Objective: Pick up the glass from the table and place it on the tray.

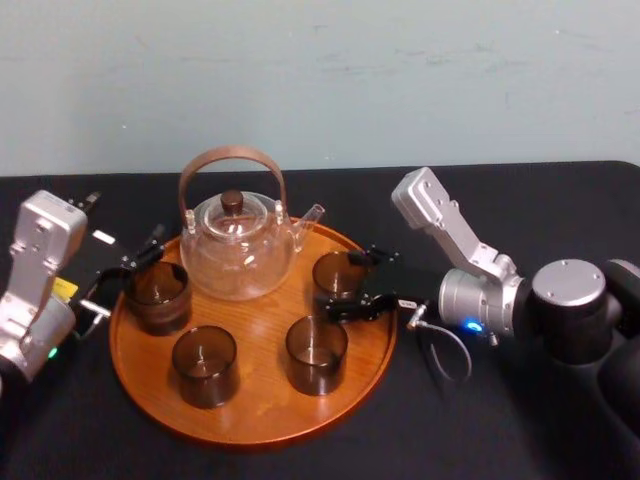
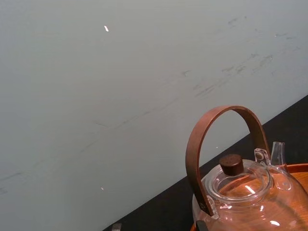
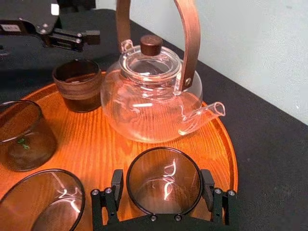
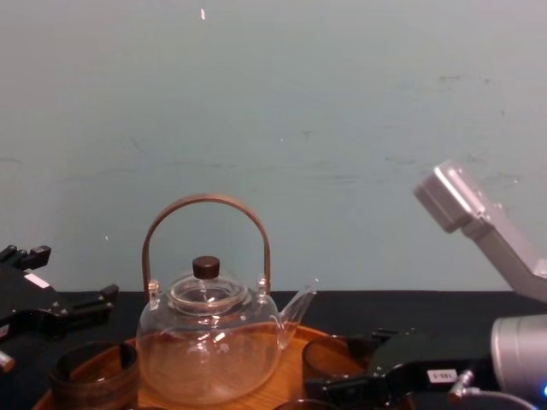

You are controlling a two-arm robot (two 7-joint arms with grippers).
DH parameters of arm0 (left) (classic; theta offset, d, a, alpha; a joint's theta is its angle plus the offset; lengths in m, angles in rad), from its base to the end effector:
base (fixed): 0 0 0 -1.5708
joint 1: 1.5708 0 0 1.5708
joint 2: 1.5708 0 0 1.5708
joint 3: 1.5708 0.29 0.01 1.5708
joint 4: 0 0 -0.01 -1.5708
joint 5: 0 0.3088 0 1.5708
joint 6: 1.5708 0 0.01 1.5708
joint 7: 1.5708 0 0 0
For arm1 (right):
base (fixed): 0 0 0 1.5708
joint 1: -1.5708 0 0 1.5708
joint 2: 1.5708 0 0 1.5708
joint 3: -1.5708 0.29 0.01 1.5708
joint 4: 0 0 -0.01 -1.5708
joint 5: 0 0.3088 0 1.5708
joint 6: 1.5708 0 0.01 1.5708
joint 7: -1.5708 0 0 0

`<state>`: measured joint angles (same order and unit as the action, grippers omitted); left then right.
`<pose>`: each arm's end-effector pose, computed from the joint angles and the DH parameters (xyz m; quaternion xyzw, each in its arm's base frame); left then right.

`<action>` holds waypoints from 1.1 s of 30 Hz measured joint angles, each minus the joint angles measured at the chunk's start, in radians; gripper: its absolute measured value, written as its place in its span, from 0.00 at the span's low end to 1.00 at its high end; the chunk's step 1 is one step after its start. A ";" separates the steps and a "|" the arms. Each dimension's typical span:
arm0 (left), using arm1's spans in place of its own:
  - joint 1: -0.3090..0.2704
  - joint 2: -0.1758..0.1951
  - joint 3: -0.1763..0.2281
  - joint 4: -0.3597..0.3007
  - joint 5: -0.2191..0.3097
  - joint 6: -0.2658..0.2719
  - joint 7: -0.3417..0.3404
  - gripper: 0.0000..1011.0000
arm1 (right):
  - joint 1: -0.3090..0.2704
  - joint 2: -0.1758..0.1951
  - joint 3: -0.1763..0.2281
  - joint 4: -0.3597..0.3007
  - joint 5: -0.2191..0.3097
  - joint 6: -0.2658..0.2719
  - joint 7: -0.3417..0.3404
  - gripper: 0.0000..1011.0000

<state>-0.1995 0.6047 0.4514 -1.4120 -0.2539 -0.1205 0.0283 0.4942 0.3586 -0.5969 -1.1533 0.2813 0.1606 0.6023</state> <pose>0.3581 0.0827 -0.3023 0.1415 -0.1325 0.5799 0.7913 0.4345 0.0056 -0.2896 -0.1971 0.0318 -0.3004 0.9327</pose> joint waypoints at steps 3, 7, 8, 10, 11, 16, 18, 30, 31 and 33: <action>0.000 0.000 0.000 0.000 0.000 0.000 0.000 0.99 | -0.010 0.015 0.007 -0.019 0.013 -0.002 0.015 0.99; 0.000 0.000 0.000 0.000 0.000 0.000 0.000 0.99 | -0.030 0.039 0.017 -0.054 0.031 -0.003 0.025 0.99; 0.000 0.000 0.000 0.000 0.000 0.000 0.000 0.99 | -0.034 0.044 0.019 -0.061 0.033 -0.003 0.026 0.99; 0.000 0.000 0.000 0.000 0.000 0.000 0.000 0.99 | -0.048 0.060 0.024 -0.083 0.042 -0.001 0.027 0.99; 0.000 0.000 0.000 0.000 0.000 0.000 0.000 0.99 | -0.053 0.066 0.026 -0.091 0.045 -0.001 0.027 0.99; 0.000 0.000 0.000 0.000 0.000 0.000 0.000 0.99 | -0.091 0.105 0.045 -0.145 0.068 0.004 0.022 0.99; 0.000 0.000 0.000 0.000 0.000 0.000 0.000 0.99 | -0.104 0.119 0.053 -0.163 0.076 0.004 0.020 0.99; 0.000 0.000 0.000 0.000 0.000 0.000 0.000 0.99 | -0.207 0.219 0.126 -0.296 0.152 -0.008 -0.004 0.99; 0.000 0.000 0.000 0.000 0.000 0.000 0.000 0.99 | -0.213 0.225 0.131 -0.304 0.157 -0.010 -0.005 0.99; 0.000 0.000 0.000 0.000 0.000 0.000 0.000 0.99 | -0.230 0.241 0.144 -0.325 0.171 -0.015 -0.010 0.99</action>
<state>-0.1995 0.6047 0.4514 -1.4120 -0.2539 -0.1205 0.0283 0.2638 0.5992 -0.4531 -1.4783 0.4519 0.1457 0.5928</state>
